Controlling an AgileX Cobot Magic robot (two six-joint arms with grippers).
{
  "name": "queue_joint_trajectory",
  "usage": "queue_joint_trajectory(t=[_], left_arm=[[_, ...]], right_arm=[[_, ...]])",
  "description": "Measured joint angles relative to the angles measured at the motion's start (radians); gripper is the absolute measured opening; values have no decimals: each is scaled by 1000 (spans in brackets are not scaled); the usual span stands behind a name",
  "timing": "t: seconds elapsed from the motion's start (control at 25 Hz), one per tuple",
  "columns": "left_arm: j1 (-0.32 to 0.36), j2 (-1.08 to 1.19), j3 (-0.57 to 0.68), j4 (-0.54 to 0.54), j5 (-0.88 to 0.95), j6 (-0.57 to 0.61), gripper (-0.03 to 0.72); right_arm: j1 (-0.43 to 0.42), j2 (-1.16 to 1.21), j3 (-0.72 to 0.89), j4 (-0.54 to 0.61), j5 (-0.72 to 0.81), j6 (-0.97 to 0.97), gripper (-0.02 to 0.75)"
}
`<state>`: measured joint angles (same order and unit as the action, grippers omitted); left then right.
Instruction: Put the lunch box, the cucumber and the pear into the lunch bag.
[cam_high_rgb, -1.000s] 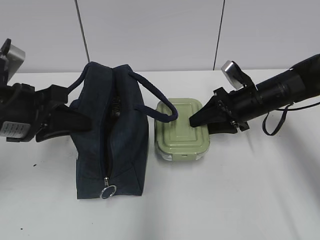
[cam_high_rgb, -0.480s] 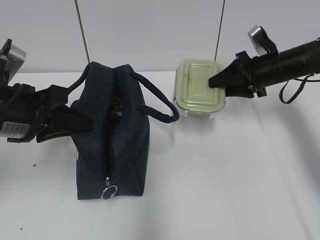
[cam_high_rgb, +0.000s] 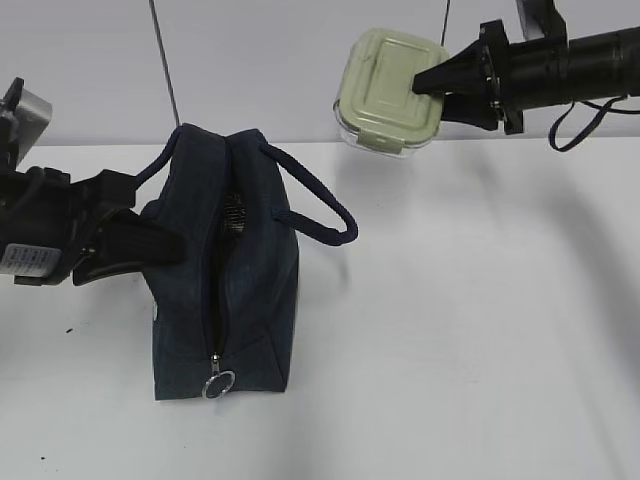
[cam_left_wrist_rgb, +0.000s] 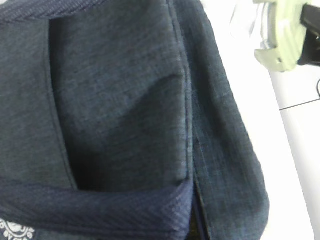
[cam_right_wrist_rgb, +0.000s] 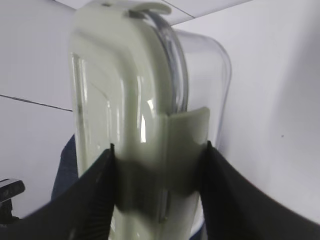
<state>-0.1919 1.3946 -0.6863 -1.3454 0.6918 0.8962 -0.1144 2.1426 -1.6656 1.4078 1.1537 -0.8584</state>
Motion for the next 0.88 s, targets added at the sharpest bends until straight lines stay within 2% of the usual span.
queue_joint_trajectory(t=[0.24, 0.56, 0.76, 0.88], left_arm=[[0, 0, 0, 0, -17, 0, -18], [0, 0, 0, 0, -21, 0, -18], [0, 0, 0, 0, -26, 0, -18], [0, 0, 0, 0, -28, 0, -18]], right_arm=[[101, -48, 0, 27, 6, 4, 371], [263, -64, 0, 126, 12, 4, 371], [339, -64, 0, 106, 14, 4, 371], [355, -64, 0, 42, 16, 2, 371]])
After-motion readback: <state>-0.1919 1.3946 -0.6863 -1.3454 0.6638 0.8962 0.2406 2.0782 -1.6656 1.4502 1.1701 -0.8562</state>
